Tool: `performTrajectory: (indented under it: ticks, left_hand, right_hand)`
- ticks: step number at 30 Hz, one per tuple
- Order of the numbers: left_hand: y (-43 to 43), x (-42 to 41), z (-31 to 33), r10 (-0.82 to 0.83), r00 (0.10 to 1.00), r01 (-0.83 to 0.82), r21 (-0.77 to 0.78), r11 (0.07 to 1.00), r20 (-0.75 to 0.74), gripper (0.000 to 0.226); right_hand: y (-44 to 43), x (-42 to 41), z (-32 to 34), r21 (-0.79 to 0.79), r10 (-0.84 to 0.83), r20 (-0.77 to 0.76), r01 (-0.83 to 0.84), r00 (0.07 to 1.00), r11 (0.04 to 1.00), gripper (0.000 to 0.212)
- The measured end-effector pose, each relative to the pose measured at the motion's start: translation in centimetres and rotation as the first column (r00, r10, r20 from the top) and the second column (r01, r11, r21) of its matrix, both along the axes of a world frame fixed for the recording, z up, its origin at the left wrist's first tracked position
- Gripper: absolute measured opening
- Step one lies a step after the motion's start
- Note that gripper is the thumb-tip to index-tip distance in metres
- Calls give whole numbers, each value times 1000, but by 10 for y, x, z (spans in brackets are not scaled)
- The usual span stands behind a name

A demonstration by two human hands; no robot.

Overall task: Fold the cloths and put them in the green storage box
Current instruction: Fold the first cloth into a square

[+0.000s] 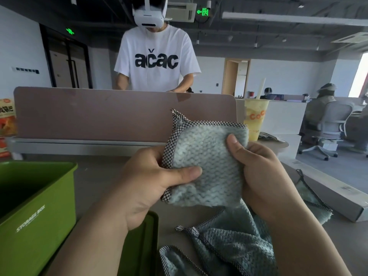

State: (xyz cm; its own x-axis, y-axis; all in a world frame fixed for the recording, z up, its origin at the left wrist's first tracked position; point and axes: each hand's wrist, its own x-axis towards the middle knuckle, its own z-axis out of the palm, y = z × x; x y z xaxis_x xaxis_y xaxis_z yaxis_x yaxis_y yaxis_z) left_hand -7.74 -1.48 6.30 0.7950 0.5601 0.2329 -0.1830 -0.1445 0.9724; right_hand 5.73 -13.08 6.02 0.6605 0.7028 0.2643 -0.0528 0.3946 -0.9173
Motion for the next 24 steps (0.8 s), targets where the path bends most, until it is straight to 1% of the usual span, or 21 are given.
performTrajectory:
  ticks: [2,3,5,8,10,11,12,13,14,15,16,17,18,19,20,22,23,24]
  left_hand:
    - [3,1,-1,30,998,-28,-47,999,60,40]
    - [5,2,-2,40,996,-35,-66,997,77,40]
    - [9,0,-2,18,997,-12,-86,996,71,41]
    - [11,-6,-2,-103,994,100,-71,992,-41,41]
    - [12,-8,-3,-151,985,148,-46,988,-81,52]
    - [12,-8,-3,-135,989,133,-37,990,-60,61]
    - [14,-6,-4,-93,995,92,-41,995,-21,76]
    - [16,-3,-4,-28,1000,28,-10,1000,12,92]
    - [17,-1,-4,53,998,-55,81,995,22,103]
    - [17,0,-4,132,991,-132,218,967,13,108]
    - [16,0,-4,174,985,-165,352,921,7,103]
    - [15,0,-4,169,985,-144,450,881,-16,95]
    - [12,0,-4,135,990,-92,498,862,-51,86]
    - [10,0,-5,99,992,-45,508,860,-79,79]
    - [8,1,-6,83,991,-21,504,863,-101,71]
    - [4,2,-6,125,988,-66,491,869,-87,42]
    - [4,3,-6,157,985,-106,482,870,-66,25]
    - [4,4,-5,186,981,-141,469,872,-49,15]
  right_hand:
    - [-2,0,-2,-98,131,40,-127,991,987,39]
    - [-4,-1,-2,-147,177,68,-166,982,975,39]
    - [-5,3,-4,-181,170,76,-154,982,971,34]
    - [-4,8,-3,-130,80,37,-75,996,989,28]
    - [-4,7,-1,-111,57,26,-53,998,992,15]
    - [-4,6,0,-118,49,26,-45,998,992,13]
    - [-6,7,0,-141,46,40,-39,998,989,15]
    - [-8,8,0,-178,51,71,-38,996,983,15]
    - [-9,8,0,-223,60,126,-31,990,974,13]
    - [-11,9,0,-269,76,208,-17,975,963,11]
    - [-12,9,-1,-307,94,304,4,948,952,10]
    - [-12,8,-1,-333,113,394,27,912,942,17]
    - [-12,6,-1,-355,141,469,40,872,934,26]
    - [-10,3,0,-378,175,516,39,839,925,32]
    - [-9,0,0,-392,203,540,31,817,919,33]
    - [-8,0,0,-396,221,557,22,800,918,26]
    - [-8,1,-1,-388,218,548,14,808,921,23]
    - [-9,3,-2,-383,217,530,3,820,924,23]
